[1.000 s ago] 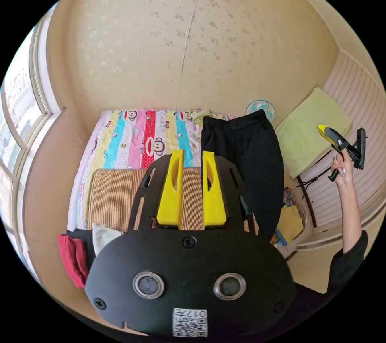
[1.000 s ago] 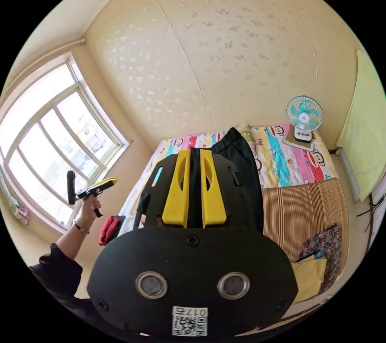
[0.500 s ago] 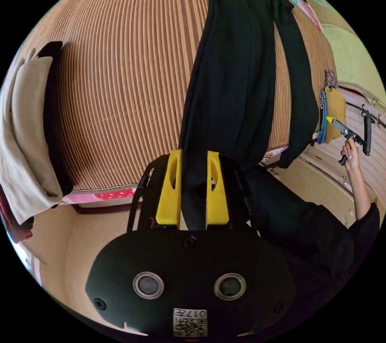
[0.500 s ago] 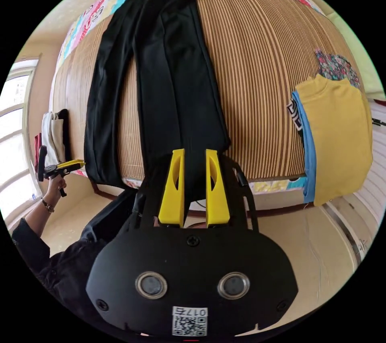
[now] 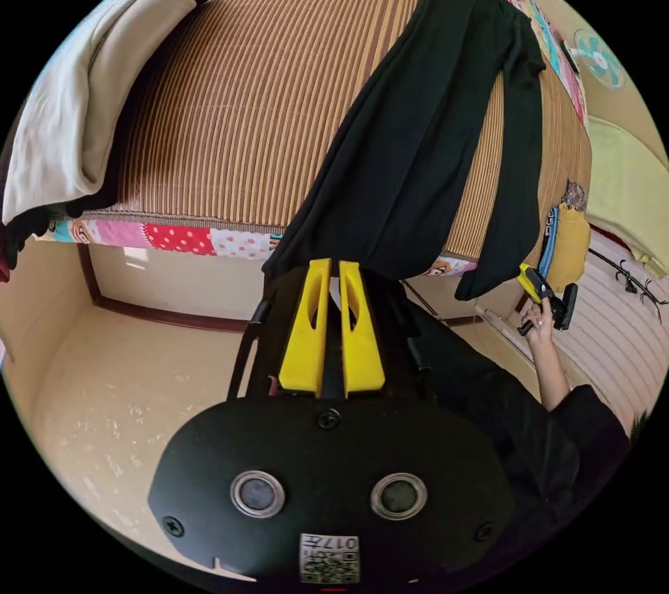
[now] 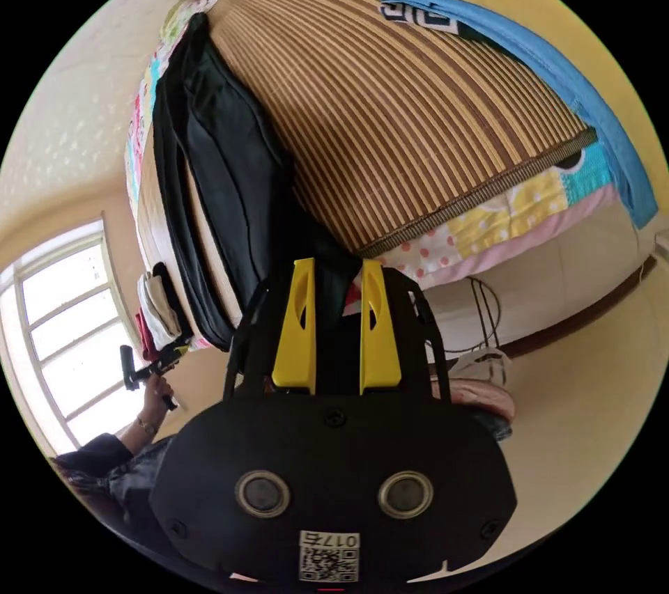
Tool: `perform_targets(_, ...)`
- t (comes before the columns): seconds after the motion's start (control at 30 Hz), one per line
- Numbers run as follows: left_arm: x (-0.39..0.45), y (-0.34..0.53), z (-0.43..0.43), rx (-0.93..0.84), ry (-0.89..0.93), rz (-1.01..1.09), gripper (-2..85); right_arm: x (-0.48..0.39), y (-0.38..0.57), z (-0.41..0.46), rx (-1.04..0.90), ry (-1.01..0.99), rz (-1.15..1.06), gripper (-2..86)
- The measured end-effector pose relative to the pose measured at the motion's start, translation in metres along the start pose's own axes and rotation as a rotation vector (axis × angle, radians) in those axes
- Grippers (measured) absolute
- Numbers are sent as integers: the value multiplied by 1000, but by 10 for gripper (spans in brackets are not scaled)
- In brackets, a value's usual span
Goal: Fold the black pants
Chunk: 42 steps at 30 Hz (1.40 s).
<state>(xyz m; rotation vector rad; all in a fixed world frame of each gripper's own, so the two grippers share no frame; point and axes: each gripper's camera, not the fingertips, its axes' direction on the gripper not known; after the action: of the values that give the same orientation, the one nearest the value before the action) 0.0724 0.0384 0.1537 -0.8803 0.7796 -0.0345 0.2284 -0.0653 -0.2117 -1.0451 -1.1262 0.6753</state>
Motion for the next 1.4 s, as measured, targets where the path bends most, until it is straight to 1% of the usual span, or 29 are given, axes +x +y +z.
perform_targets(0.07,20,-6,-14,-3,39,76,48,4,5,-5,-13,-13,24,56)
perform_targets(0.17,80,-17,-35,-24,114,246,62,-5,40,-41,59,-10,-72,42)
perform_targets(0.23,146,-21,-51,-51,203,422,67,-15,73,-73,101,-28,-121,38)
perform_targets(0.27,163,-21,-55,-63,226,460,69,-23,98,-95,134,-39,-159,36)
perform_targets(0.33,224,-21,-68,-119,322,564,106,-41,135,-123,176,-45,-266,34)
perform_targets(0.4,261,-20,-72,-173,386,595,139,-59,164,-143,215,-71,-374,33)
perform_targets(0.43,281,-19,-71,-226,409,612,156,-70,178,-152,223,-120,-457,33)
perform_targets(0.5,302,-18,-64,-299,390,637,161,-85,192,-158,208,-205,-579,33)
perform_targets(0.53,307,-18,-58,-344,319,628,144,-93,196,-159,195,-258,-669,33)
perform_targets(0.57,307,-18,-57,-353,281,614,136,-98,197,-158,180,-260,-738,33)
perform_targets(0.6,299,-16,-61,-334,216,580,87,-99,195,-156,161,-256,-762,34)
perform_targets(0.63,290,-14,-68,-313,187,578,50,-100,187,-150,82,-255,-809,35)
perform_targets(0.67,286,-12,-72,-307,184,585,38,-99,176,-145,-21,-257,-862,37)
perform_targets(0.73,264,-8,-92,-290,187,605,13,-91,157,-146,-110,-239,-910,42)
perform_targets(0.77,259,-8,-97,-287,189,605,11,-84,140,-152,-109,-216,-906,47)
perform_targets(0.8,249,-7,-107,-285,197,606,7,-80,129,-155,-101,-208,-893,50)
perform_targets(0.87,234,-5,-122,-272,204,606,3,-67,70,-168,-57,-215,-779,71)
perform_targets(0.93,219,1,-141,-249,222,616,0,-68,16,-169,-46,-235,-699,109)
perform_targets(1.0,208,5,-155,-233,246,614,-2,-82,-41,-161,-36,-232,-661,134)
perform_targets(1.07,197,8,-169,-214,283,597,-3,-114,-114,-140,-6,-209,-637,152)
perform_targets(1.13,181,7,-188,-192,340,561,-4,-142,-168,-117,6,-177,-599,160)
perform_targets(1.17,177,6,-193,-187,356,549,-4,-159,-203,-101,32,-158,-562,161)
perform_targets(1.2,169,5,-202,-177,391,525,-4,-166,-218,-94,54,-150,-539,159)
perform_targets(1.27,158,2,-217,-156,447,490,-4,-188,-271,-67,156,-138,-435,146)
perform_targets(1.3,150,1,-226,-145,492,466,-4,-193,-282,-59,168,-133,-407,142)
perform_targets(1.33,141,-1,-235,-138,547,442,-5,-202,-303,-43,182,-101,-347,131)
perform_targets(1.37,136,-2,-239,-136,576,429,-5,-214,-316,-30,202,-60,-322,108)
perform_targets(1.4,124,-2,-248,-132,643,402,-5,-222,-319,-25,216,-41,-331,91)
